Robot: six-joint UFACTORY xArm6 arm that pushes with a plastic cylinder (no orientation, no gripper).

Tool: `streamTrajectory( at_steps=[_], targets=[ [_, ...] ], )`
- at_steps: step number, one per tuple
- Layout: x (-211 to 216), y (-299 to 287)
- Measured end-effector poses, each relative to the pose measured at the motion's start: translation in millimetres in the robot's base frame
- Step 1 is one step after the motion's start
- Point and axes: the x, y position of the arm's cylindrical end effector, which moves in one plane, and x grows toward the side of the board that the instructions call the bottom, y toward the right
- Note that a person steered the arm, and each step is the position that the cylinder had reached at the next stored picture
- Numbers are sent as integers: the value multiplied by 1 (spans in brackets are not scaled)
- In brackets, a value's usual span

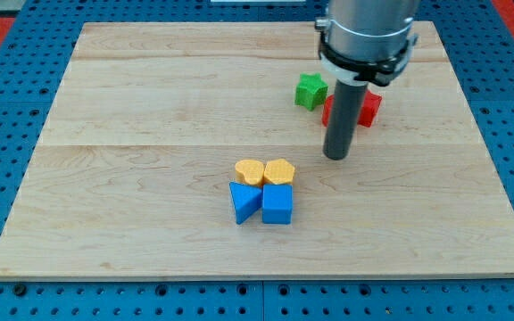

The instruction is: Separate green blocks from red blocks

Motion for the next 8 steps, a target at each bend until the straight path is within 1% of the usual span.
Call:
streamTrajectory(
  at_steps=[1,3,4,5,7,8],
  targets=[
    [-23,-32],
    [-70,-37],
    [-82,-37],
    [-85,-26],
    [-95,14],
    [-92,19]
  ],
)
